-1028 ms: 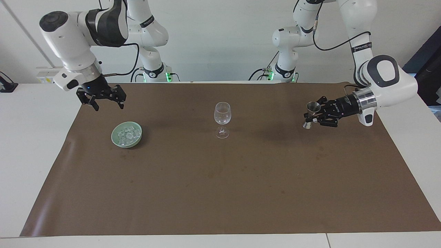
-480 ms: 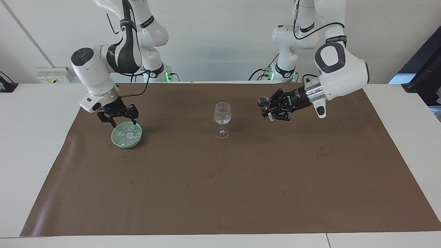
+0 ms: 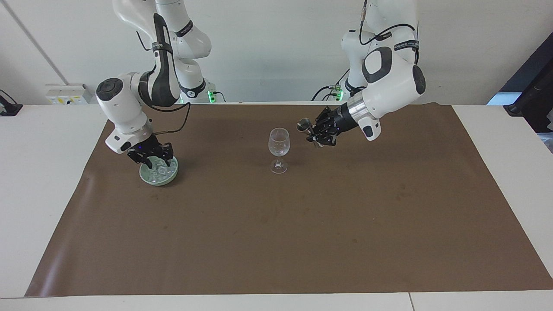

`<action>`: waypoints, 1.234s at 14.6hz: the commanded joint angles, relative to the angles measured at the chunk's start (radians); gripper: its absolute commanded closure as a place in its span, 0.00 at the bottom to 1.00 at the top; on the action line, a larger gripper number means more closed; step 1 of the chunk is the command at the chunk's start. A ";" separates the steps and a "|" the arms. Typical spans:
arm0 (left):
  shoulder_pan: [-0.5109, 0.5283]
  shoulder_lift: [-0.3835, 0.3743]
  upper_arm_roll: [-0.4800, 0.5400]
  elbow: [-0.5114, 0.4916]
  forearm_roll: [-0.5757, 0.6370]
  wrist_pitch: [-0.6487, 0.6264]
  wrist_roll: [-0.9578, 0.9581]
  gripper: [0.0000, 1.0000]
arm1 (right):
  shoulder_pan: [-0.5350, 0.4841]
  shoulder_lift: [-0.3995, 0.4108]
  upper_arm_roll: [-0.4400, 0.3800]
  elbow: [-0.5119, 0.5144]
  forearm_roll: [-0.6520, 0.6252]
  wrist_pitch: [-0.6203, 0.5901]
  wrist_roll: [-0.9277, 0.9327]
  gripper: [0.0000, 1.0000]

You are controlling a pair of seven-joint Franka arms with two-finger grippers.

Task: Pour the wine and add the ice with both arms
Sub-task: 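Carry the jigger over the glass while the right gripper reaches the bowl, then tilt the jigger over the glass with the left gripper to pour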

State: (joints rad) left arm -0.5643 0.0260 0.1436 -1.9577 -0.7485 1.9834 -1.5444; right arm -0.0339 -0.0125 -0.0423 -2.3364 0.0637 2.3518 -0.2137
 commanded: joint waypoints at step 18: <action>-0.246 -0.015 0.008 -0.003 0.644 0.127 -0.414 1.00 | -0.020 0.011 0.005 -0.043 0.024 0.090 -0.015 0.47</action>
State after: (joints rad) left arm -0.7765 0.0259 0.1406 -1.9558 -0.1591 2.1060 -1.9129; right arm -0.0522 0.0006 -0.0426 -2.3645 0.0648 2.4192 -0.2137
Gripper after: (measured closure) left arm 0.784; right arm 0.463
